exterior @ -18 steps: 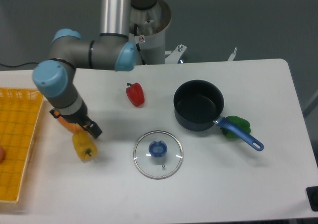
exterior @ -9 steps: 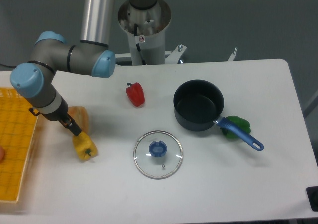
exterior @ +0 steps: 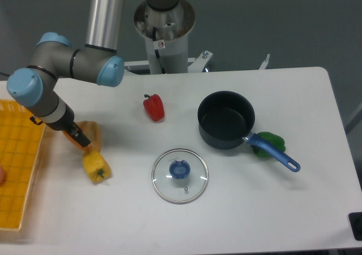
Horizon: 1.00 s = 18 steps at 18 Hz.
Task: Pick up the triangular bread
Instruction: 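Lower the gripper onto the triangular bread and close on it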
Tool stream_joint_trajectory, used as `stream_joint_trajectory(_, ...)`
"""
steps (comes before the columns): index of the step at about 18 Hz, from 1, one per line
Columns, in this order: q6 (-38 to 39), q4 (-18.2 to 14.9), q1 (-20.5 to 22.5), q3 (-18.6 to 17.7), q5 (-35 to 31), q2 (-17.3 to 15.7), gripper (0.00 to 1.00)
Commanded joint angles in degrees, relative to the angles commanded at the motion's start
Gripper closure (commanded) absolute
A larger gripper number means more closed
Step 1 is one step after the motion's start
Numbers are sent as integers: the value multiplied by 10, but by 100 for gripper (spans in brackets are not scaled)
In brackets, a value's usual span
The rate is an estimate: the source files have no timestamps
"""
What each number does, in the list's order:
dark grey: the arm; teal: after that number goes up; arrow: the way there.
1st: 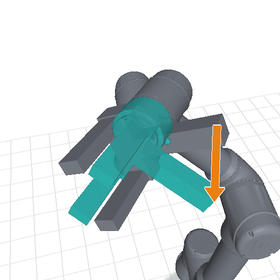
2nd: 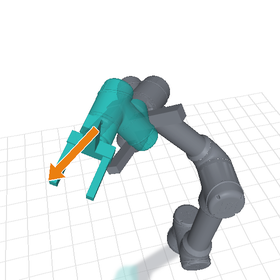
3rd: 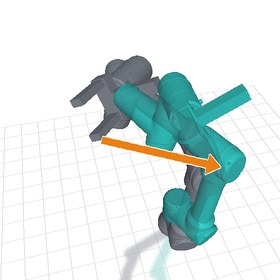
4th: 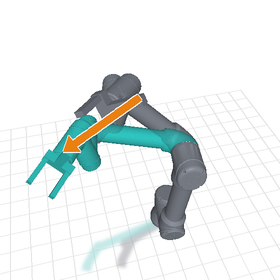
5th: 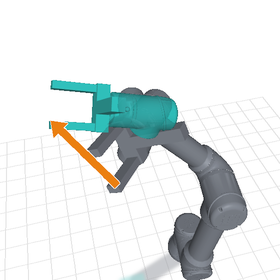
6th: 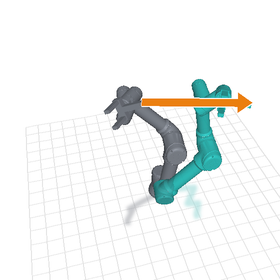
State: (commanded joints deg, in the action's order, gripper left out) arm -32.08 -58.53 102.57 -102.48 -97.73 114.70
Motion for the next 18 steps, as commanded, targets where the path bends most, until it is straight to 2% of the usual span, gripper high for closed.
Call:
stream_joint_trajectory(4, 0, 0, 0, -4, -4, 7, 1)
stream_joint_trajectory(5, 0, 0, 0, -4, -4, 9, 7)
stream_joint_trajectory(6, 0, 0, 0, -3, -4, 11, 16)
stream_joint_trajectory(8, 1, -1, 1, 1, 1, 11, 43)
stream_joint_trajectory(10, 0, -5, 3, 4, 0, 9, 53)
stream_joint_trajectory(11, 0, -5, 3, 4, -1, 9, 66)
stream_joint_trajectory(12, 0, -6, 3, 2, -1, 9, 72)
stream_joint_trajectory(18, -1, -22, 10, 5, 0, 0, 73)
